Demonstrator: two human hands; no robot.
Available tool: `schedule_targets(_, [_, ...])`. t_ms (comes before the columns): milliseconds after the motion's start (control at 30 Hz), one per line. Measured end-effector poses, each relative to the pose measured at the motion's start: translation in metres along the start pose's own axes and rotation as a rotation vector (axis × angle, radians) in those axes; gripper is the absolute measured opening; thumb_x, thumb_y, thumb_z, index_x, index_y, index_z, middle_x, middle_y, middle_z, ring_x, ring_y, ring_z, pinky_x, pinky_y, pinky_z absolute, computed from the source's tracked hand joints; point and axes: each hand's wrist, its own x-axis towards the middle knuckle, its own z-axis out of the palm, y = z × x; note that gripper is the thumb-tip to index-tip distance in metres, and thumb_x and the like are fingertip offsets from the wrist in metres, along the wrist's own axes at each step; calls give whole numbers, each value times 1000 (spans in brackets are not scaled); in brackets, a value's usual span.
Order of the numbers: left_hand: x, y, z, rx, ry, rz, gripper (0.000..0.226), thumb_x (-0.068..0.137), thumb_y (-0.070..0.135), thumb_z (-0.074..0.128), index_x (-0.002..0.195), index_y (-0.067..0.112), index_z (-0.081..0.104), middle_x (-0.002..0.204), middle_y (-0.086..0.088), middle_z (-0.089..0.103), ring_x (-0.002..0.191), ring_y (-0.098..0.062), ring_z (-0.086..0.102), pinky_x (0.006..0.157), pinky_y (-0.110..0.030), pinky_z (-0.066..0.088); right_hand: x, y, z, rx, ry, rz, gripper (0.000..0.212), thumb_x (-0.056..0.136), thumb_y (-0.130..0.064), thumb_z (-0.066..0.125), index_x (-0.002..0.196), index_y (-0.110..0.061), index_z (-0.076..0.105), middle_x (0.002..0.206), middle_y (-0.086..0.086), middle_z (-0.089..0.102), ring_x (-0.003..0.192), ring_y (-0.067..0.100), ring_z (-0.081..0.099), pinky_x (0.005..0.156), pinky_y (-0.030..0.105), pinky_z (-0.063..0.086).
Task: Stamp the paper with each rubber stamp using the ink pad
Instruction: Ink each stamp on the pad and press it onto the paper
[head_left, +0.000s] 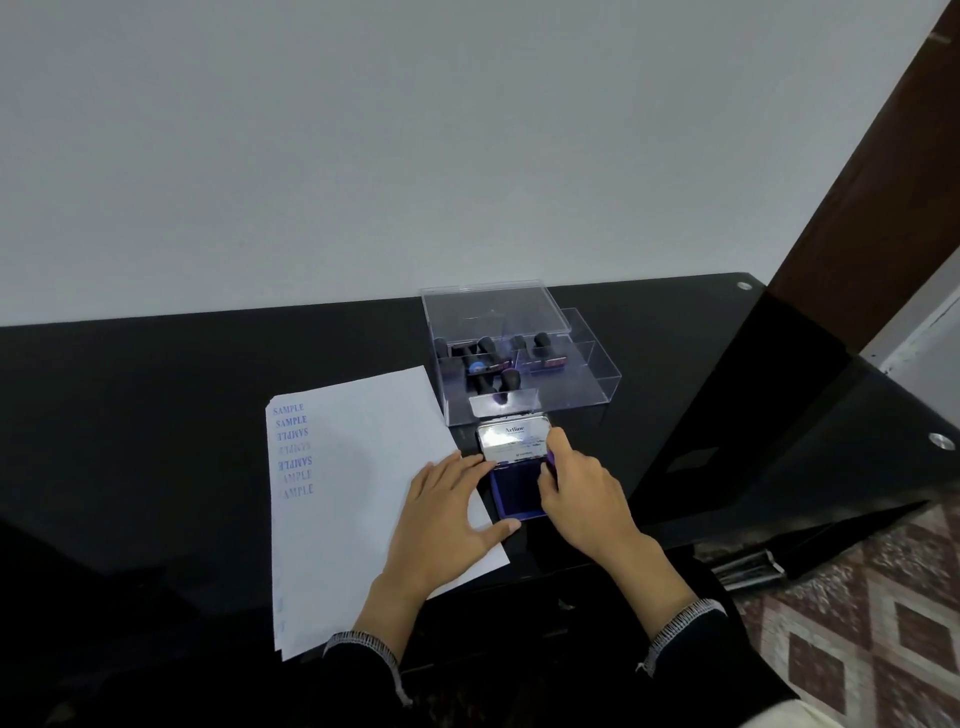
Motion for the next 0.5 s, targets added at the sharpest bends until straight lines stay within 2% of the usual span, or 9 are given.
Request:
schedule_targets(267, [0, 0, 0, 10, -14, -3, 77, 82, 75, 45, 148, 39, 26, 155, 18, 26, 144, -4, 13, 116, -25, -3, 6, 0, 0, 5, -20, -7, 19, 96, -18, 44, 95, -25, 27, 74, -3, 53, 58, 14, 48, 48, 28, 32])
schedule_targets(400, [1, 0, 0, -6, -24, -14, 77, 82, 75, 46, 148, 40, 26, 155, 18, 27, 145, -4, 13, 116, -25, -3, -4, 0, 3, -2, 24, -1, 19, 98, -19, 43, 95, -25, 25, 75, -7, 49, 57, 5, 42, 45, 20, 26])
schedule_targets(500, [2, 0, 0, -14, -28, -16, 77, 82, 74, 47, 148, 40, 26, 155, 18, 26, 145, -4, 12, 115, -24, -5, -12, 0, 7, -1, 64, -8, 13, 98, -19, 42, 99, -22, 30, 79, -8, 49, 61, 7, 43, 45, 18, 25])
